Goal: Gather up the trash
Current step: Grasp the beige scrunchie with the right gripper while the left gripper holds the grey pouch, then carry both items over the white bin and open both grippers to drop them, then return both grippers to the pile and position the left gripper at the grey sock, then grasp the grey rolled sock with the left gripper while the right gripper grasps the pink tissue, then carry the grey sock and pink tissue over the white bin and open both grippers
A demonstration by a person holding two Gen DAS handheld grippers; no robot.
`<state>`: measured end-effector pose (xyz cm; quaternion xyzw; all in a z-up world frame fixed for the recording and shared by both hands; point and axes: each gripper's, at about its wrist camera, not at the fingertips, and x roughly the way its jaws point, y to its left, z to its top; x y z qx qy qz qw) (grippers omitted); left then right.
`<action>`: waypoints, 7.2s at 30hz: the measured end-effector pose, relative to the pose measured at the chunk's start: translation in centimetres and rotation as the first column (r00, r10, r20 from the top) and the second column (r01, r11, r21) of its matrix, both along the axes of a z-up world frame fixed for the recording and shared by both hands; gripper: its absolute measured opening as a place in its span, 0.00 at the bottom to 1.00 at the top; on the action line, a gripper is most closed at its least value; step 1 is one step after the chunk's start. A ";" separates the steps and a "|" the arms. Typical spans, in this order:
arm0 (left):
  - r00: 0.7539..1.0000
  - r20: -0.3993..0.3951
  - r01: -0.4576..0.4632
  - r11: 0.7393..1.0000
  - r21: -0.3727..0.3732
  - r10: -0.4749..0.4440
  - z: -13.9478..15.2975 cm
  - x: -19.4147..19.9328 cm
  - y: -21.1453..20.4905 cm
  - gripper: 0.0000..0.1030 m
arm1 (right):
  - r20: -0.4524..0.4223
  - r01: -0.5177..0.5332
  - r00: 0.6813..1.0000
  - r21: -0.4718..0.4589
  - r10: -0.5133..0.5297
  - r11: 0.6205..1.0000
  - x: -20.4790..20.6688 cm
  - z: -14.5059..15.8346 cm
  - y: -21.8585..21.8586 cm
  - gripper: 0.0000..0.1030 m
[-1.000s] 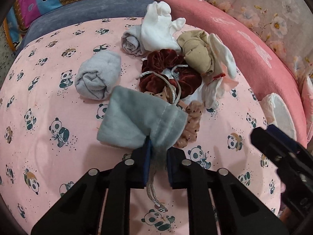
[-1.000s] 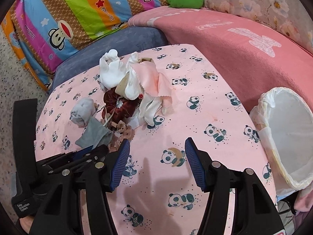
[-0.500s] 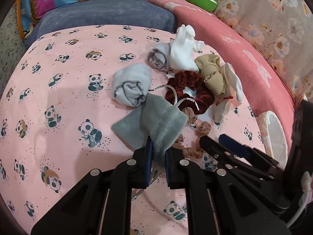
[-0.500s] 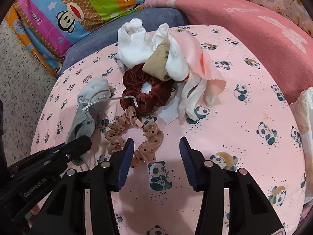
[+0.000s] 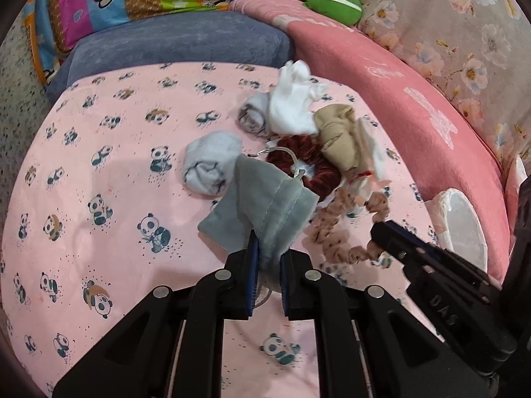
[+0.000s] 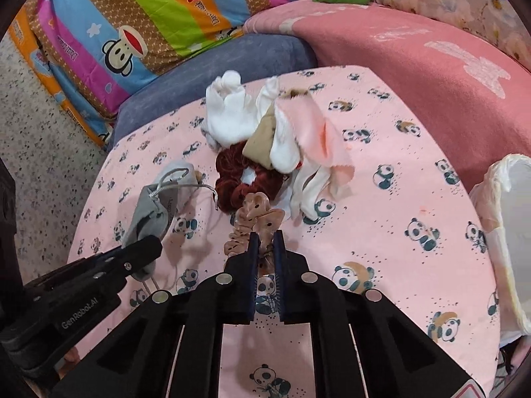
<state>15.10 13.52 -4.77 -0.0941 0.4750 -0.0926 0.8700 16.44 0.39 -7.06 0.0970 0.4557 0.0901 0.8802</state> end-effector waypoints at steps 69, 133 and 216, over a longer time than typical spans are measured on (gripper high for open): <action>0.857 0.144 0.480 0.868 0.126 -0.495 7.2 -3.8 -33.5 0.41 | 0.193 0.512 0.834 0.081 -0.517 0.855 -12.1 7.3 -33.7 0.22; 0.989 0.045 -0.140 0.989 0.042 0.139 2.0 2.4 -1.1 0.77 | 0.126 0.187 0.974 0.023 -0.188 0.982 -2.0 5.5 -10.3 0.44; 0.920 0.125 0.367 0.928 0.061 -0.372 8.3 -2.5 -26.4 0.35 | 0.216 0.438 0.860 0.154 -0.463 0.886 -10.2 10.5 -30.3 0.03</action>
